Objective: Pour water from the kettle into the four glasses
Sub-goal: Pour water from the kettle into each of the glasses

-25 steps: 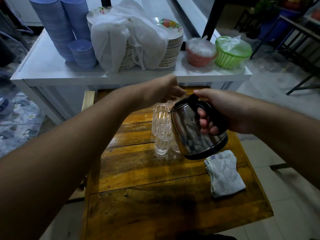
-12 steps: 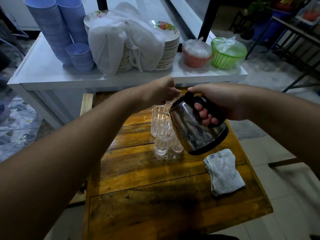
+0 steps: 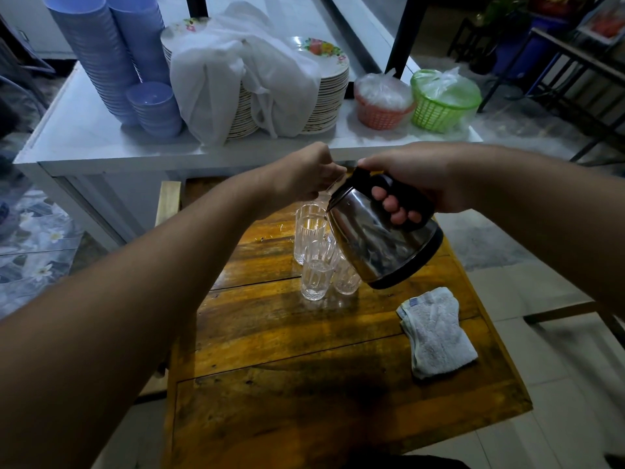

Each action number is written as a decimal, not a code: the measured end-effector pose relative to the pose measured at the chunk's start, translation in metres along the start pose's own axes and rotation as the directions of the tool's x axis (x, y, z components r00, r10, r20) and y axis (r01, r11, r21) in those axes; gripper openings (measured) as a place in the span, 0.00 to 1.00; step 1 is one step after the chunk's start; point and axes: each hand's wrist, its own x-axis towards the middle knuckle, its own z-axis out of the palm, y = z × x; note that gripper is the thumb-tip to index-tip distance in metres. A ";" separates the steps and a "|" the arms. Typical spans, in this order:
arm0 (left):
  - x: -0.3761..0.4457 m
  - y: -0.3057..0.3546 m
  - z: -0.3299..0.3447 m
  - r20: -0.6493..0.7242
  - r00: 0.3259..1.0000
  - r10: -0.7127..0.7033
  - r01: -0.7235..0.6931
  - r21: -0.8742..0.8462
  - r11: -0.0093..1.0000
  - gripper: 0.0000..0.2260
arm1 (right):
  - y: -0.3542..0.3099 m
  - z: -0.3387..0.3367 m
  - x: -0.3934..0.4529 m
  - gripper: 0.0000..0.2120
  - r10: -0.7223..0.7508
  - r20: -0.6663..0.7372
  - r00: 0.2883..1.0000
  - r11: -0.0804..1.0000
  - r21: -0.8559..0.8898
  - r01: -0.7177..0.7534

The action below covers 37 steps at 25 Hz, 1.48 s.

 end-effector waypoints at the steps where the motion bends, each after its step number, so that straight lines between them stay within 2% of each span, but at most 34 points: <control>1: 0.001 -0.002 -0.001 -0.018 1.000 -0.009 0.009 -0.008 1.000 0.41 | -0.001 0.000 0.000 0.23 -0.003 -0.006 1.000 1.000 -0.007 0.003; 5: 0.001 -0.002 -0.001 -0.054 0.998 -0.017 0.016 -0.024 1.000 0.38 | -0.004 -0.003 0.001 0.24 -0.008 -0.019 1.000 0.999 -0.043 0.008; 8: -0.004 0.001 0.000 -0.026 1.000 -0.009 0.008 -0.034 0.999 0.38 | -0.006 -0.003 0.002 0.24 -0.009 -0.008 1.000 0.998 -0.062 0.009; 12: -0.005 0.000 0.001 -0.035 0.999 0.009 -0.011 -0.039 0.999 0.47 | -0.009 -0.003 0.002 0.24 -0.021 -0.023 1.000 0.996 -0.092 0.019; 16: -0.001 -0.001 -0.001 -0.028 1.000 0.011 -0.013 -0.070 0.997 0.38 | -0.012 -0.002 0.002 0.24 -0.032 -0.057 0.998 0.991 -0.135 0.024; 19: 0.001 -0.005 -0.004 -0.048 0.999 -0.008 0.005 -0.052 0.999 0.43 | -0.014 -0.003 0.002 0.24 -0.036 -0.080 0.996 0.985 -0.170 0.022; 24: -0.002 -0.005 -0.004 -0.029 0.999 0.030 -0.031 -0.012 0.999 0.46 | -0.013 -0.004 0.003 0.24 -0.043 -0.093 0.995 0.982 -0.188 0.025; 29: -0.001 -0.003 -0.002 -0.041 0.999 0.010 -0.011 -0.044 0.999 0.41 | -0.005 -0.003 0.001 0.24 -0.090 -0.136 0.987 0.987 -0.146 0.070; 33: 0.002 0.004 0.005 -0.057 0.998 0.028 -0.030 -0.033 0.999 0.28 | 0.008 -0.005 -0.001 0.25 -0.114 -0.189 0.975 0.992 -0.076 0.102; 37: 0.000 0.010 0.008 -0.088 0.996 0.023 -0.020 0.039 0.999 0.33 | 0.026 -0.008 -0.009 0.25 -0.130 -0.204 0.970 0.989 0.041 0.141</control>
